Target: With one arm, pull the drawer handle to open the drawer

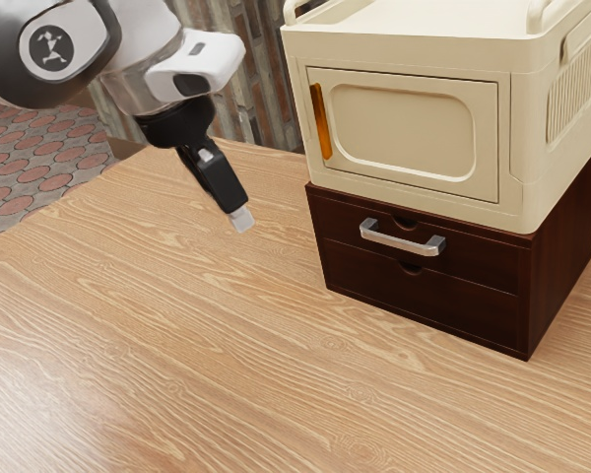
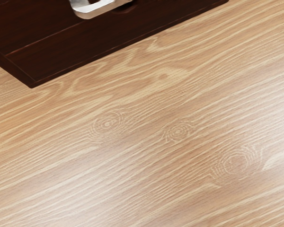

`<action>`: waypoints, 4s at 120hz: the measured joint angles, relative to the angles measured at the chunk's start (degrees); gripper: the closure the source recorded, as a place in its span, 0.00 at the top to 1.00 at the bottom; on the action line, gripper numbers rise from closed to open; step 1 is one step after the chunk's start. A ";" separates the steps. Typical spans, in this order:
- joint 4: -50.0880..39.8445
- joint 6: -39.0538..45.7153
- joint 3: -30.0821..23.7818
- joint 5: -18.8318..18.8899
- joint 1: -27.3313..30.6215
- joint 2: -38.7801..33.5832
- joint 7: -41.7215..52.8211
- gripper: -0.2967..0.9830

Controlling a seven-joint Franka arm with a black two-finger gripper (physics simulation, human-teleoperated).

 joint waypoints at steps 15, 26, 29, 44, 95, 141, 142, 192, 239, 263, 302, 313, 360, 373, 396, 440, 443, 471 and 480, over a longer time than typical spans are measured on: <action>-3.08 7.16 -2.50 2.88 0.61 0.56 8.12 0.77; -3.46 10.77 -4.90 4.61 0.14 0.62 13.74 0.77; -3.71 11.65 -5.50 4.91 -0.01 0.71 15.28 0.77; -5.79 15.06 -5.60 7.44 -0.10 1.80 22.42 0.77; -11.17 20.92 -5.99 15.61 -1.12 3.79 37.11 0.77; -10.24 28.87 -5.41 15.47 -2.71 9.12 43.34 0.77; -10.11 28.96 -5.41 15.47 -2.67 9.29 43.43 0.77; -8.18 34.33 -5.48 15.37 -1.03 14.20 46.70 0.77; -7.82 37.13 -5.60 15.23 0.57 17.37 48.02 0.77; -7.76 38.31 -5.86 15.05 0.61 18.15 48.24 0.77; -8.35 40.32 -5.82 14.95 0.67 19.09 47.96 0.80; -8.53 40.42 -5.80 14.83 0.70 19.36 47.81 0.90; -12.46 40.68 -5.84 14.95 0.76 17.01 47.96 0.78; -12.84 40.68 -5.97 14.99 0.66 15.01 47.97 0.71; -15.26 40.65 -6.25 15.08 0.59 12.90 47.96 0.74; -22.82 40.62 -8.55 15.08 1.70 5.20 47.92 0.73; -23.37 40.62 -8.62 15.09 1.71 4.61 47.91 0.72; -27.22 40.57 -8.99 15.01 -0.93 1.07 47.88 0.71; -28.12 40.54 -8.90 15.02 -1.02 0.41 47.87 0.73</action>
